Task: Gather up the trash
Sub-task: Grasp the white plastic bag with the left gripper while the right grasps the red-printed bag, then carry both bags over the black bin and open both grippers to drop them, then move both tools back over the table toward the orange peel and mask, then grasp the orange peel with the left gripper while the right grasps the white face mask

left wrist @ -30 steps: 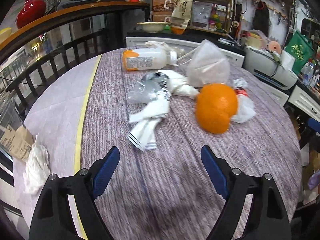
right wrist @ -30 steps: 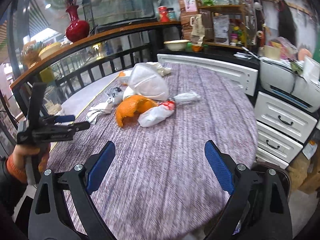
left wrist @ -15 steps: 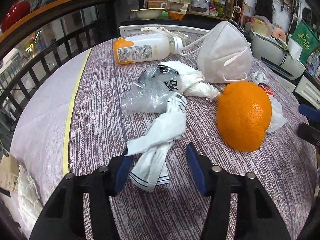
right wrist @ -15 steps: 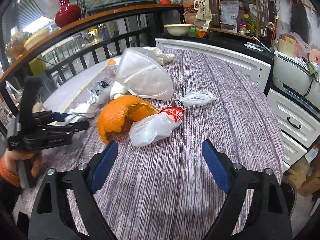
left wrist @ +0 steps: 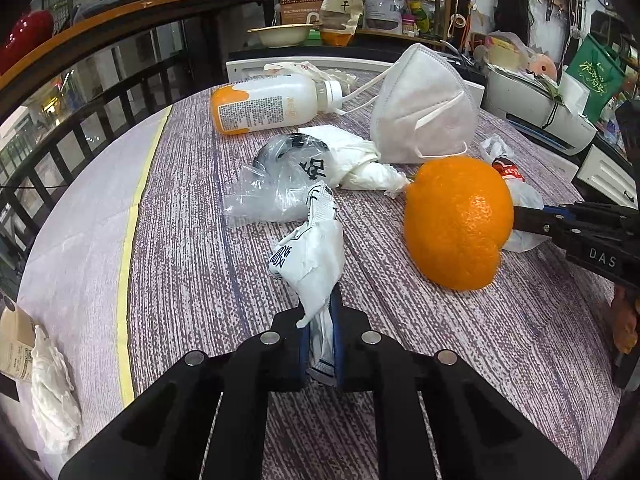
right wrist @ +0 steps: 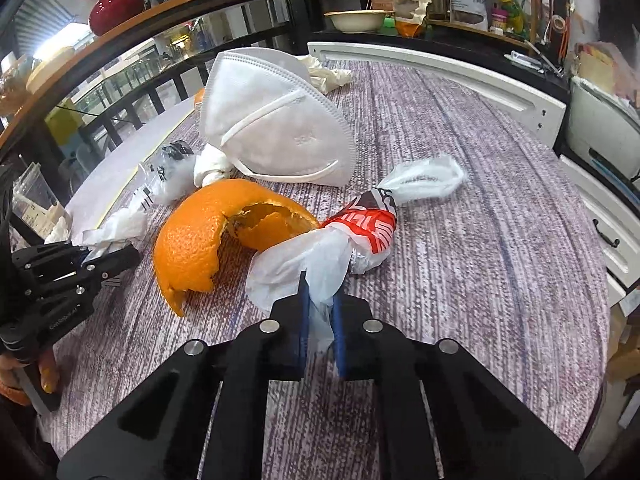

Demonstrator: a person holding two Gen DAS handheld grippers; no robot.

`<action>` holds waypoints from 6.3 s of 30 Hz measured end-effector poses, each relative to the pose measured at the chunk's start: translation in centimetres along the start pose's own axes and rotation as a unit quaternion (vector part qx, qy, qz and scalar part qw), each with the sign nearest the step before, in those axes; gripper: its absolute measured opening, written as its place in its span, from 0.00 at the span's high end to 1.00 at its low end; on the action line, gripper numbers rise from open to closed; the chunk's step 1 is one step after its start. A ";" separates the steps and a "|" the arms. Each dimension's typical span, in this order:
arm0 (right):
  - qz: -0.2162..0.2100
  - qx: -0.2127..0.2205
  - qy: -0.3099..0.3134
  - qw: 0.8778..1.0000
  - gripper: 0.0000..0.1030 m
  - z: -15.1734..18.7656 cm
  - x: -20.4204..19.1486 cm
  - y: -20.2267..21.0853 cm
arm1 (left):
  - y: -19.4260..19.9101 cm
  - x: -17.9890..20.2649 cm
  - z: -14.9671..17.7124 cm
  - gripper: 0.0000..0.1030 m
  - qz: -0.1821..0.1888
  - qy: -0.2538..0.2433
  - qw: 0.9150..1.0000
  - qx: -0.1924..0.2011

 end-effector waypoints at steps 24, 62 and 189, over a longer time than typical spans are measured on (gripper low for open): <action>0.016 0.104 0.033 0.994 0.92 4.4 2.9 11.3 | 5.9 6.9 0.4 0.91 0.059 0.008 0.996 0.071; 0.110 0.094 -0.185 0.972 0.92 17.3 26.0 15.0 | 4.8 29.7 -3.0 0.91 0.222 -0.115 0.967 0.052; -0.071 0.059 0.055 0.994 0.13 -3.3 0.6 3.8 | -0.8 2.9 -2.3 0.82 0.126 0.073 0.989 0.006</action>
Point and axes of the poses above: each gripper's, at about its wrist camera, not at the fingertips, and y roughly against the way its jaws point, x to its right, z to its underside, the point moved 1 cm from there along -y, roughly the way its jaws point, and after that the axes turned 14 degrees about -y, right-handed, at the moved point
